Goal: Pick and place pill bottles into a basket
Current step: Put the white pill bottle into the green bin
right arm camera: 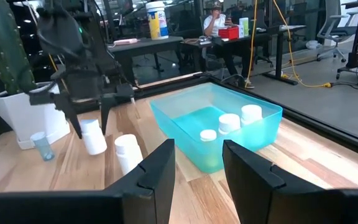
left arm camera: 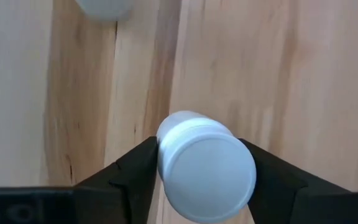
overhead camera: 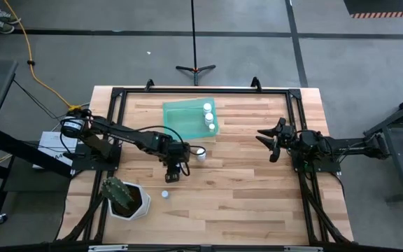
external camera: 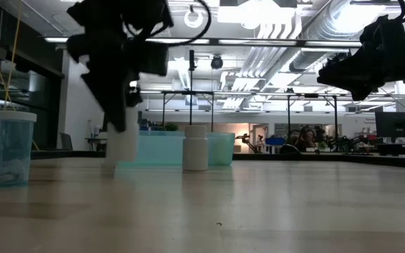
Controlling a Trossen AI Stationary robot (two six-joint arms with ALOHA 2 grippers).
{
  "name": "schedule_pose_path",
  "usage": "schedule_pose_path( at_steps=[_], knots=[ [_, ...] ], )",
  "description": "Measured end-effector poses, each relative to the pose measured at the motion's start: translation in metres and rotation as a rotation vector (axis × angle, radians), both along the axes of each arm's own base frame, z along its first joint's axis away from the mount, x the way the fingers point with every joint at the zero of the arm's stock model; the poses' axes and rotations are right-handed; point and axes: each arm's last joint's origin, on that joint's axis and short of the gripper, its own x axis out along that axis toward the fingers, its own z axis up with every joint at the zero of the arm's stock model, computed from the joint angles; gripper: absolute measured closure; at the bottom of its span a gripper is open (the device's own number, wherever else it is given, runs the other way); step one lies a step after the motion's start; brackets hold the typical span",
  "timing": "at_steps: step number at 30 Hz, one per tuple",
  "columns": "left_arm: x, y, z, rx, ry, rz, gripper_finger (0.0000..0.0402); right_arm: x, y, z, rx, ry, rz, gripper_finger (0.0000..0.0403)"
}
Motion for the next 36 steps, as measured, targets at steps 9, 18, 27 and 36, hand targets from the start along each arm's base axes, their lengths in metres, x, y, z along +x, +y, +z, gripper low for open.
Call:
schedule_pose_path(
  at_steps=[9,18,27,36],
  knots=[
    [0.015,0.01,0.045,0.132,-0.043,-0.031,0.0191,0.0,0.0,0.0,0.0,0.0,0.0,0.0277],
    [0.022,0.051,0.072,0.165,-0.071,0.042,0.016,0.0,0.0,0.0,0.0,0.001,0.0,0.0277],
    [0.026,0.093,0.099,0.221,-0.168,0.085,0.0187,0.0,0.0,-0.001,0.0,0.01,0.0,0.0277],
    [0.02,0.14,0.103,0.267,-0.221,0.188,0.0168,0.0,-0.001,-0.001,0.005,0.013,-0.023,0.0276]
  ],
)
